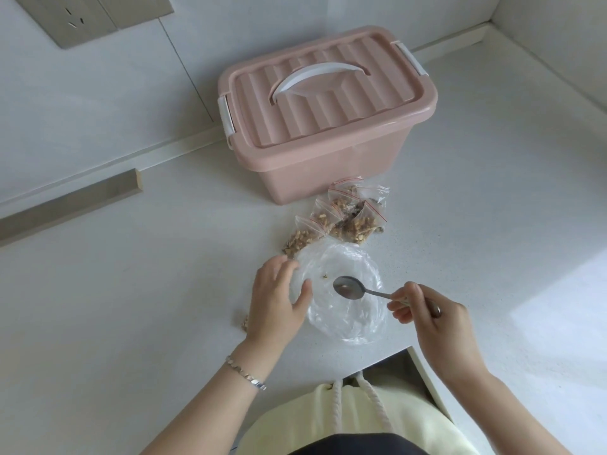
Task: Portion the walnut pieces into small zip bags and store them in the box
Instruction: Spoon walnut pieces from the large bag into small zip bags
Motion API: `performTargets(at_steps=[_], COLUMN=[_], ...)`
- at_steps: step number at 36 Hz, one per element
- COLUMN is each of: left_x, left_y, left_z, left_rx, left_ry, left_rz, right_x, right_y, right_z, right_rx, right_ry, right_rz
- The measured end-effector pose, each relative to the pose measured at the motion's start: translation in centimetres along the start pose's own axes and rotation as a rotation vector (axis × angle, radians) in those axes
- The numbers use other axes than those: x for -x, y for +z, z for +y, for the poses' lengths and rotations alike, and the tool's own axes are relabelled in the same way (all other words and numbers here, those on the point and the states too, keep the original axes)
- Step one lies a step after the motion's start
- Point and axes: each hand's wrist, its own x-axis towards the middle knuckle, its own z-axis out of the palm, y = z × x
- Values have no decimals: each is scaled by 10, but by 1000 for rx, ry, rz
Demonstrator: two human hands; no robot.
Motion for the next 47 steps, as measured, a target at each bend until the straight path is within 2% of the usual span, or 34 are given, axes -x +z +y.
performTargets(at_steps=[6, 10, 15, 24, 29, 33, 41, 47], left_x=[-6, -11, -15, -16, -17, -22, -27, -21], left_y=[17, 27, 28, 26, 16, 8, 5, 13], left_z=[13, 7, 4, -2, 0, 4, 8, 4], left_rx=[8, -17, 49, 154, 181, 133, 134, 262], left_ry=[-63, -251, -341, -550, -549, -532, -508, -530], left_rz=[-266, -349, -295, -291, -277, -329, -379, -410], right_x=[-11, -20, -23, -26, -24, -26, -29, -33], right_y=[10, 21, 34, 38, 34, 32, 40, 45], right_z=[12, 22, 33, 43, 46, 46, 46, 45], right_rx=[15, 20, 8, -248, -247, -258, -205, -300], right_ry=[45, 49, 73, 266, 221, 212, 200, 283], right_rz=[40, 11, -34, 41, 106, 134, 58, -35])
